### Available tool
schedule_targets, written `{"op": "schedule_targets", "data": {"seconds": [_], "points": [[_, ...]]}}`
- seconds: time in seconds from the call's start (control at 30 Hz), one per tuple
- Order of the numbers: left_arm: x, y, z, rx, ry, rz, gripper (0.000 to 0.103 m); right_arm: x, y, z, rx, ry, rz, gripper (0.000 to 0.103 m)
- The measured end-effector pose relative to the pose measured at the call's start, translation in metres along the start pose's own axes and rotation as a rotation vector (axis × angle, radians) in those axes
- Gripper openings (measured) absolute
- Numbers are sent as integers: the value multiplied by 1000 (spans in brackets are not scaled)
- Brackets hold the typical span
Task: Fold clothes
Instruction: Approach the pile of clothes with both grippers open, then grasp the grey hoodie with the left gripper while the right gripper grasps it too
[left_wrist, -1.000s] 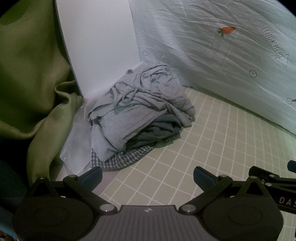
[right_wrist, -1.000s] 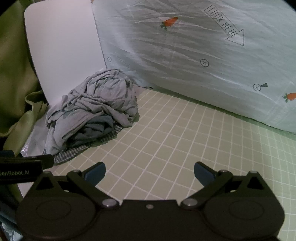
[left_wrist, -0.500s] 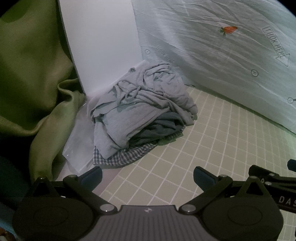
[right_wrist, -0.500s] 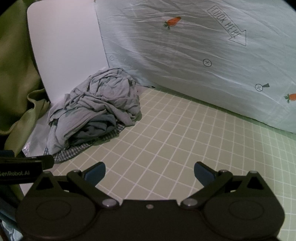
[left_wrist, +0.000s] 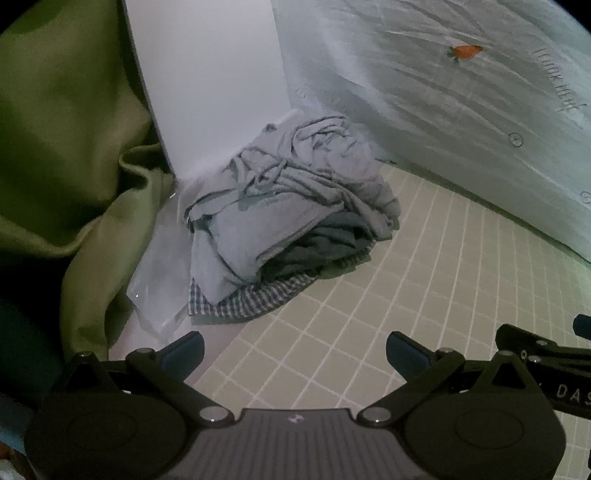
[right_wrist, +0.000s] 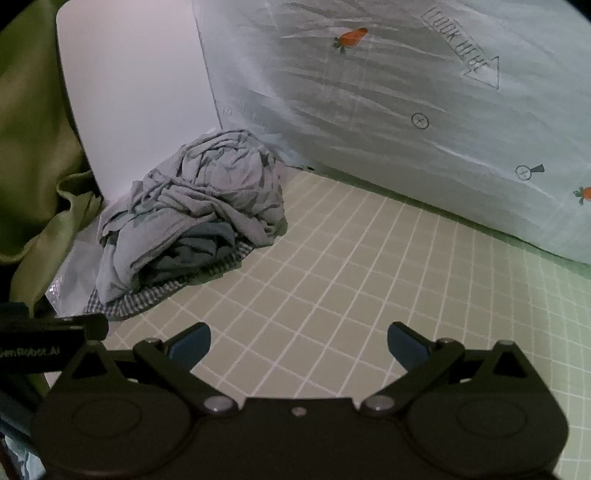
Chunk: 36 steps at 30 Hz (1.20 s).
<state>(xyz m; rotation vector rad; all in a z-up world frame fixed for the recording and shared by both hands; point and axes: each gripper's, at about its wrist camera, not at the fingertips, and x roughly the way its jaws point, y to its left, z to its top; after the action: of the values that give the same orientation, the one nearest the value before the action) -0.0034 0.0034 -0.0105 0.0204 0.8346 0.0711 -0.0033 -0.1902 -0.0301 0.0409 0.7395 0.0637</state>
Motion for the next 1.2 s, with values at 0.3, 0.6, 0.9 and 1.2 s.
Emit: {"op": "schedule_targets", "data": {"seconds": [0.3, 0.6, 0.9, 1.2], "points": [[27, 14, 4, -66, 46, 21, 103, 27, -6, 7, -6, 34, 20, 103], [101, 47, 65, -124, 100, 18, 102, 85, 3, 50, -10, 33, -12, 102], [185, 95, 157, -208, 110, -57, 83, 177, 29, 135, 70, -19, 20, 84], [240, 99, 193, -223, 163, -236, 31, 277, 39, 170, 231, 121, 86, 69]]}}
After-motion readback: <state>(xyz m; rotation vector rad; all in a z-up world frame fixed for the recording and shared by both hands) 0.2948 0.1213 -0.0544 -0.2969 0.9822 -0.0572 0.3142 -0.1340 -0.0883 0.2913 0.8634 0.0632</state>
